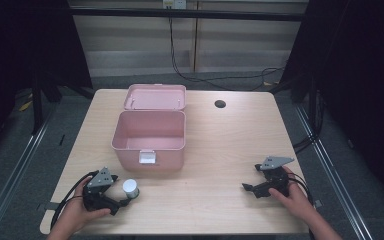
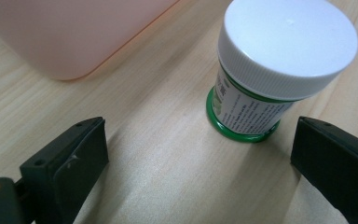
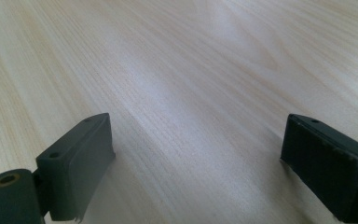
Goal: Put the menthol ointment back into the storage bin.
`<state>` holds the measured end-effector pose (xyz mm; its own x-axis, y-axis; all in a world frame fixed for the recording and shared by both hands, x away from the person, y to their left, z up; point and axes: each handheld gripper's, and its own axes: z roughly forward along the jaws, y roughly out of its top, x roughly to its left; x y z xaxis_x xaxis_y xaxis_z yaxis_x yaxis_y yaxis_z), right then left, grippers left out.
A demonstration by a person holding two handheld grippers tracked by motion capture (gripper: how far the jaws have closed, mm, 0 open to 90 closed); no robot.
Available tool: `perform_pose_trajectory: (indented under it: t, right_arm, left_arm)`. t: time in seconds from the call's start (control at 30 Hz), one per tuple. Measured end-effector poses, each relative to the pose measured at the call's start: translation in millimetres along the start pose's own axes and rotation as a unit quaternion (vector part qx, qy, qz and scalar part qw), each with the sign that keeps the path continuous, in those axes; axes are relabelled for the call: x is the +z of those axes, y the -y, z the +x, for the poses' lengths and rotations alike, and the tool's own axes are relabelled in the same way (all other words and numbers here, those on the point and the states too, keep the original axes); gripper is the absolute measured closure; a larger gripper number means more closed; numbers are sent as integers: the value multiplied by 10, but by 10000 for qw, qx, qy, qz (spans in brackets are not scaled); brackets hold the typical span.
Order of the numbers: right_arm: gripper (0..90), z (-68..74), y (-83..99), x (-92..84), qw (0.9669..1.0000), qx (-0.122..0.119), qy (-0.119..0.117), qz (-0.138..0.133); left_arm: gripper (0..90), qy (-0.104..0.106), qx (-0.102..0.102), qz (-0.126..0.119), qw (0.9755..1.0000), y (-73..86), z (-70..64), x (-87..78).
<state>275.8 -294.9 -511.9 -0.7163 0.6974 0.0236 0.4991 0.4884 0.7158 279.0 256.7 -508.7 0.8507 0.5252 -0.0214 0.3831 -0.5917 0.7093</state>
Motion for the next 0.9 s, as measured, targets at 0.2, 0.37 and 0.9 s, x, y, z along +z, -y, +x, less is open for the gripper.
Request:
perform_pose_trajectory:
  t: [0.2, 0.37, 0.9]
  right_arm:
    - [85, 0, -1, 0, 10000, 7, -1, 1]
    - [85, 0, -1, 0, 10000, 7, 0, 2]
    - [85, 0, -1, 0, 10000, 3, 0, 2]
  left_arm:
    - [31, -91, -85, -20, 9999, 7, -17, -7]
    - [80, -127, -162, 350, 9992, -44, -43, -71]
    - [255, 85, -305, 1962, 9800, -494, -112, -120]
